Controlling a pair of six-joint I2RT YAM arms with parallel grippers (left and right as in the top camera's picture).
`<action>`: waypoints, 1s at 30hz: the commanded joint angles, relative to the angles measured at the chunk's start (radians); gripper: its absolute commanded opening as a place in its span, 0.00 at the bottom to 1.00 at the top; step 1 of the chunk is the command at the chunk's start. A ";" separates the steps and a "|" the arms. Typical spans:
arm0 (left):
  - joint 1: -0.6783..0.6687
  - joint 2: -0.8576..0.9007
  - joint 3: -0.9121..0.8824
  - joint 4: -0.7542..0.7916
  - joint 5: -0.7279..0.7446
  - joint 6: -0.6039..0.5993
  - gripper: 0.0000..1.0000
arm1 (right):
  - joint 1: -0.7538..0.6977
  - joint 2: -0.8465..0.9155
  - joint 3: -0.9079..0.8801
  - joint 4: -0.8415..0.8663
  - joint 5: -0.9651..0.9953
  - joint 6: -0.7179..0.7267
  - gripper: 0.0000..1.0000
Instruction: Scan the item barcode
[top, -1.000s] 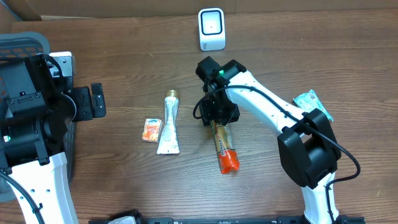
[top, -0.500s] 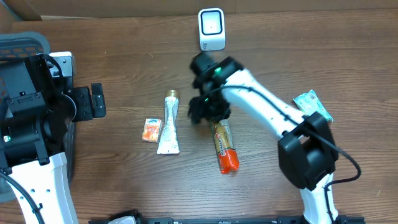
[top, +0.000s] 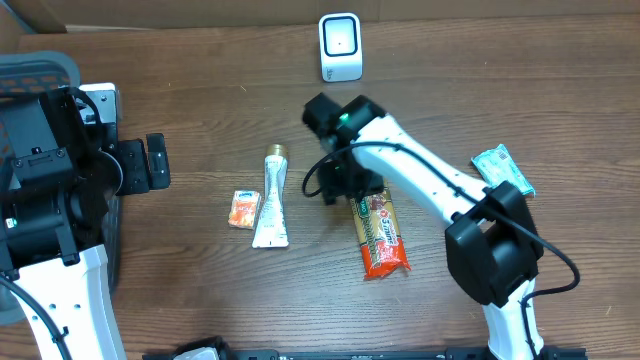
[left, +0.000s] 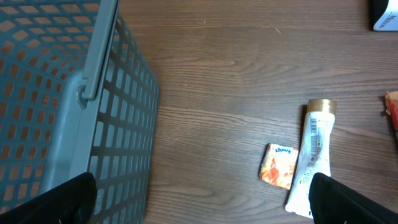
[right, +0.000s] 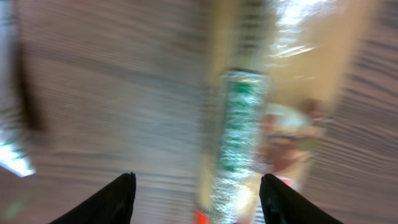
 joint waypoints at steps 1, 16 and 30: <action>0.004 0.002 0.014 0.002 0.005 0.011 1.00 | -0.031 -0.023 0.027 -0.022 0.063 -0.036 0.61; 0.004 0.002 0.014 0.002 0.005 0.011 1.00 | 0.148 -0.021 -0.151 0.191 0.381 -0.053 0.55; 0.003 0.002 0.014 0.002 0.005 0.011 1.00 | 0.140 0.089 -0.209 0.229 0.415 -0.085 0.47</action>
